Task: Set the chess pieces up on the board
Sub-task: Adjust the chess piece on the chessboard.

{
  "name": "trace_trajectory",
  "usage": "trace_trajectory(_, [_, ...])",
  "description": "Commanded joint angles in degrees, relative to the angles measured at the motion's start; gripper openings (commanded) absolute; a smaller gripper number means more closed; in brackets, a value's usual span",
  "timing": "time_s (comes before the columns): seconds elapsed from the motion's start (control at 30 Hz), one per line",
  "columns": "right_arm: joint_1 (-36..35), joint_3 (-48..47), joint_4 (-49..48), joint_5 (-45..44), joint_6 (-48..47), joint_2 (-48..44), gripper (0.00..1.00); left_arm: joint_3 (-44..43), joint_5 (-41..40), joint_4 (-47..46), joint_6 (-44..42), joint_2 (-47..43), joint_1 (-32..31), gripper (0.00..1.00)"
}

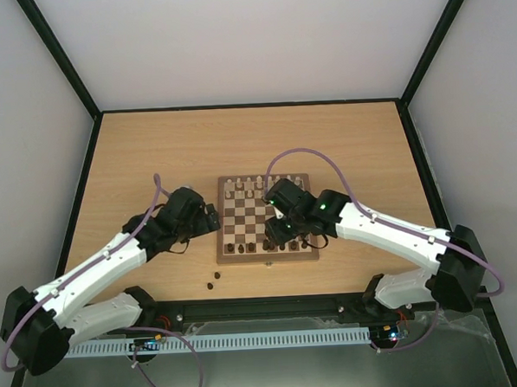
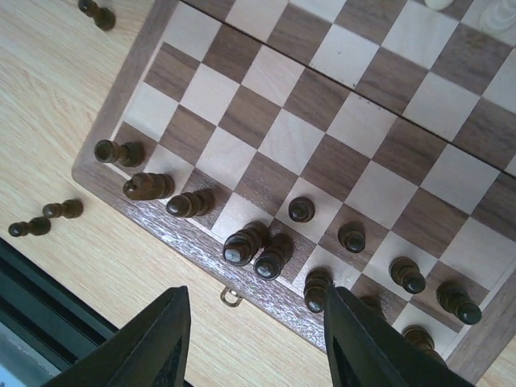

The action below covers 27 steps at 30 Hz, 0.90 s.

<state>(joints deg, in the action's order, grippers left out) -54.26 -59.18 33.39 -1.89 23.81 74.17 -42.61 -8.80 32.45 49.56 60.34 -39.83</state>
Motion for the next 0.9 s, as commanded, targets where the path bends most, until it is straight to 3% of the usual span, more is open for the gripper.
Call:
trace_trajectory(0.0, [-0.6, -0.6, 3.4, -0.3, 1.8, 2.3, 0.46, 1.1, 0.4, 0.5, 0.4, -4.2, 0.3, 0.99])
trace_trajectory(0.17, [-1.6, -1.8, 5.0, -3.0, 6.3, 5.1, 0.45, 1.3, 3.4, -0.1, -0.9, -7.6, 0.3, 0.99])
trace_trajectory(0.37, [-3.8, -4.2, 7.5, -7.3, 13.5, 9.2, 0.37, 2.6, 7.7, -2.4, -3.5, -11.7, 0.3, 0.99])
trace_trajectory(0.87, [-6.4, -7.7, 12.0, -13.0, 27.2, 14.5, 0.27, 2.3, 16.5, -2.1, -11.8, -14.5, 1.0, 0.99])
